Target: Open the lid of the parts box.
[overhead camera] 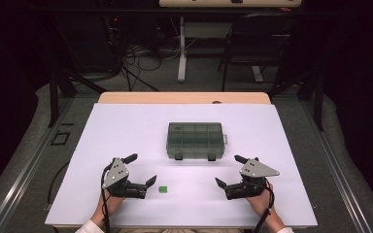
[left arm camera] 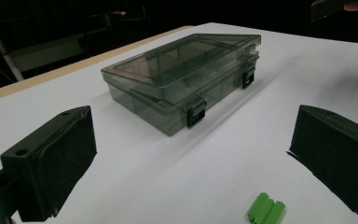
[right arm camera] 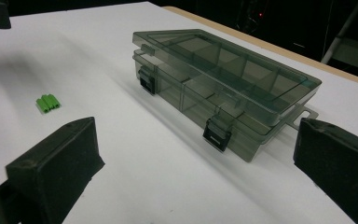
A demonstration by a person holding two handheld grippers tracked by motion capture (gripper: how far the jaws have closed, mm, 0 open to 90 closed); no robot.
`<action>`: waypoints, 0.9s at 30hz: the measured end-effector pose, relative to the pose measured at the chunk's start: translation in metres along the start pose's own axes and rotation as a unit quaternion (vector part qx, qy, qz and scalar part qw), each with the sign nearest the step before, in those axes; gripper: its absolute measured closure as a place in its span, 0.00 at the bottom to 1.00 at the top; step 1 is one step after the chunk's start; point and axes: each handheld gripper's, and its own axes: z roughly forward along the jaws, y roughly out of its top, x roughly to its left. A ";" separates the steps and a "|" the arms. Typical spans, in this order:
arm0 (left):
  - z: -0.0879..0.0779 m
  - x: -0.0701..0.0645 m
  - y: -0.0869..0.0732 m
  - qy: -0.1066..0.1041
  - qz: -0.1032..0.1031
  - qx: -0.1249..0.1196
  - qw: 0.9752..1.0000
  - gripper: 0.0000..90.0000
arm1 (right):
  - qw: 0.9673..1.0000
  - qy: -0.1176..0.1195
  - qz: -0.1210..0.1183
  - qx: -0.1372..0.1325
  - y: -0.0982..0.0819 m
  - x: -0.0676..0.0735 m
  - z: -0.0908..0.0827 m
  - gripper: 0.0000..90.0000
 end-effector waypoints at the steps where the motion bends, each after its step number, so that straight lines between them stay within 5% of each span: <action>1: 0.001 0.000 0.001 0.001 0.002 0.004 1.000 0.00 | 1.000 -0.003 -0.002 0.005 0.001 0.000 0.001 0.00; 27: 0.034 0.008 0.015 -0.008 0.012 0.059 0.998 0.00 | 0.998 0.008 0.012 0.060 0.005 -0.012 0.025 0.00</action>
